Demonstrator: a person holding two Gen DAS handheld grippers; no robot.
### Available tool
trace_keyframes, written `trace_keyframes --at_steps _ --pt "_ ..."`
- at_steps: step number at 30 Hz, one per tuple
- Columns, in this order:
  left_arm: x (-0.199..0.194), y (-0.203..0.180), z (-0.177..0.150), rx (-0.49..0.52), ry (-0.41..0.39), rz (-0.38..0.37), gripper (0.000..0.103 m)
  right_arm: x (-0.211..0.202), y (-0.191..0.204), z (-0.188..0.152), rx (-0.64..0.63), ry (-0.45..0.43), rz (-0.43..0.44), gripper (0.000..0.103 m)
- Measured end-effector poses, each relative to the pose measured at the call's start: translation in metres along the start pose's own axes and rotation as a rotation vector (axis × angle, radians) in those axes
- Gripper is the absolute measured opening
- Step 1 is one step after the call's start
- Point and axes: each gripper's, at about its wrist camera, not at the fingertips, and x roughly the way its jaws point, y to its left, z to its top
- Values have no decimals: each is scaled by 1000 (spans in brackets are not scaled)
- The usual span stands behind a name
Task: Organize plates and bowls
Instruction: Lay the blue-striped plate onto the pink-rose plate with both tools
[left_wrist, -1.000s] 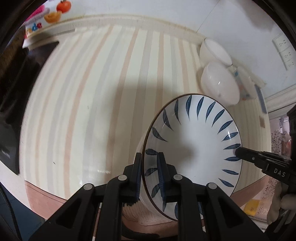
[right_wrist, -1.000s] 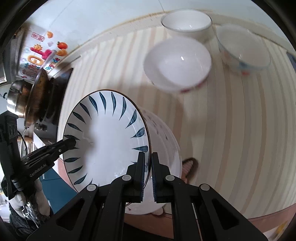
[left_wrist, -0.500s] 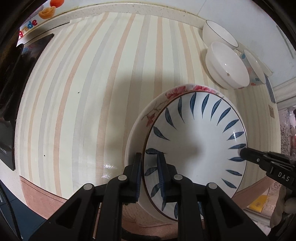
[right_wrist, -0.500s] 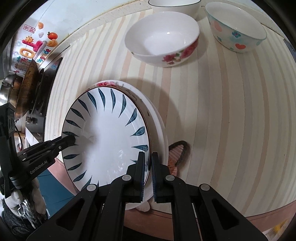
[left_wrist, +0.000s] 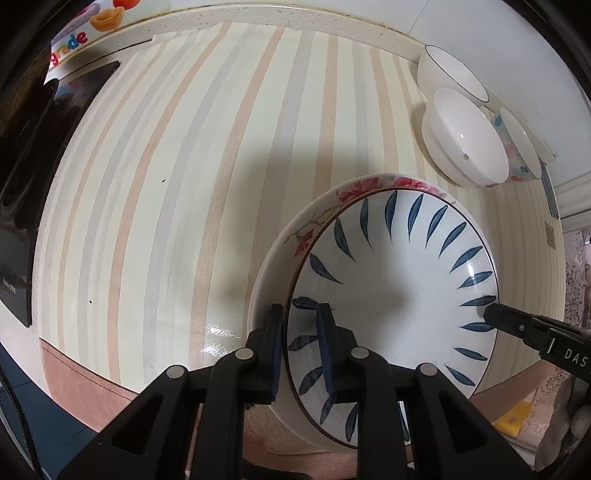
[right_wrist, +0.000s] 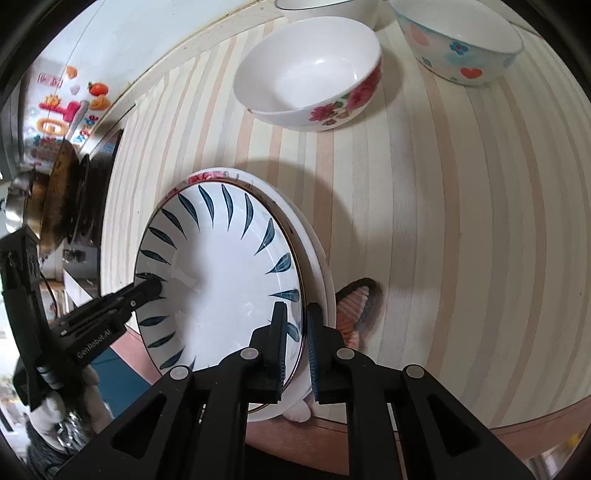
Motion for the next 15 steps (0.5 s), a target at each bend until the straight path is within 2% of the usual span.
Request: trace_keyframes --at_steps 5,9,15 --pt "2 5 0 -44 26 -15 17 -3 -5 1 31 -3 29 13" --pt "-2 4 -4 -62 31 12 17 -8 -6 2 43 -14 33 14" --pt "-8 6 -13 -79 22 33 17 -9 5 2 -9 -29 -37 14"
